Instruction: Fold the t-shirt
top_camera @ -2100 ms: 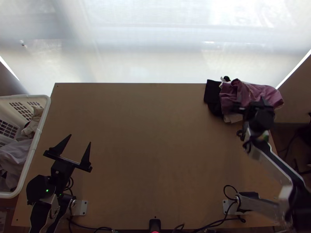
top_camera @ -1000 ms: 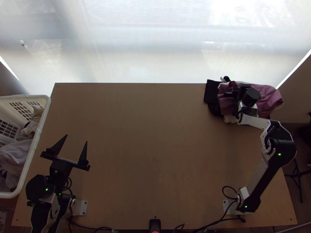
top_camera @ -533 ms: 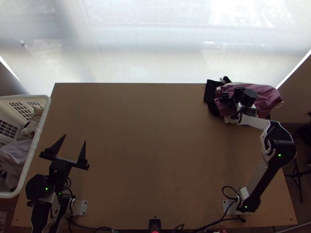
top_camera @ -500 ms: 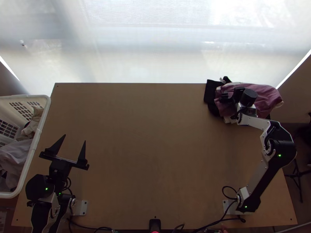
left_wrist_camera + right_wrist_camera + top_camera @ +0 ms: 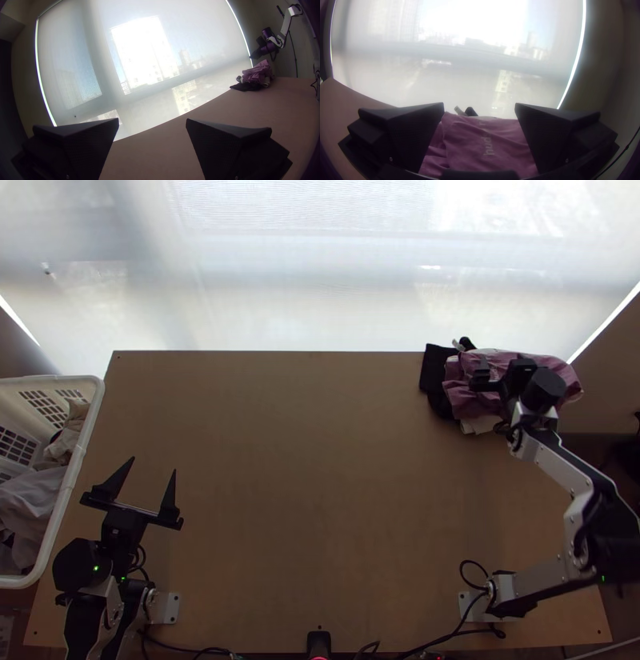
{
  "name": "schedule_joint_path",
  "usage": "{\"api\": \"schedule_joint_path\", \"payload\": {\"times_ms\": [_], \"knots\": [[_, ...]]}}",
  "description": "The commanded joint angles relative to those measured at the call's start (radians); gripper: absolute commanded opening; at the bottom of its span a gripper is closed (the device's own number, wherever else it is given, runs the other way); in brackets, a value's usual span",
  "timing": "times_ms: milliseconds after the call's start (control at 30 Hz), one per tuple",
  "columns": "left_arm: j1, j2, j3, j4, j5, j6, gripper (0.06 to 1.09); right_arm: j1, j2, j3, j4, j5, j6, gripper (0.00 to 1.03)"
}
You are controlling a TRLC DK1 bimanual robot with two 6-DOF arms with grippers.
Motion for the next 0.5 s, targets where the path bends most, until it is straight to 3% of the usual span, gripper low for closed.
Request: {"api": "schedule_joint_path", "payload": {"times_ms": [0, 100, 167, 267, 467], "knots": [[-0.007, -0.012, -0.012, 0.001, -0.001, 0.007, 1.04, 0.001, -0.279, -0.206, 0.08, 0.148, -0.016, 0.98], [-0.024, -0.022, -0.029, 0.001, -0.001, 0.007, 1.04, 0.004, -0.336, -0.321, 0.185, 0.244, -0.016, 0.98], [-0.027, -0.025, -0.035, 0.001, 0.001, 0.007, 1.04, 0.026, -0.387, -0.372, 0.188, 0.254, -0.014, 0.98], [-0.036, -0.026, -0.039, 0.002, -0.001, 0.025, 1.04, 0.099, -0.499, -0.454, 0.189, 0.339, -0.048, 0.98], [-0.037, -0.028, -0.058, 0.001, -0.001, 0.031, 1.04, 0.21, -0.795, -0.629, 0.178, 0.347, -0.118, 0.98]]}}
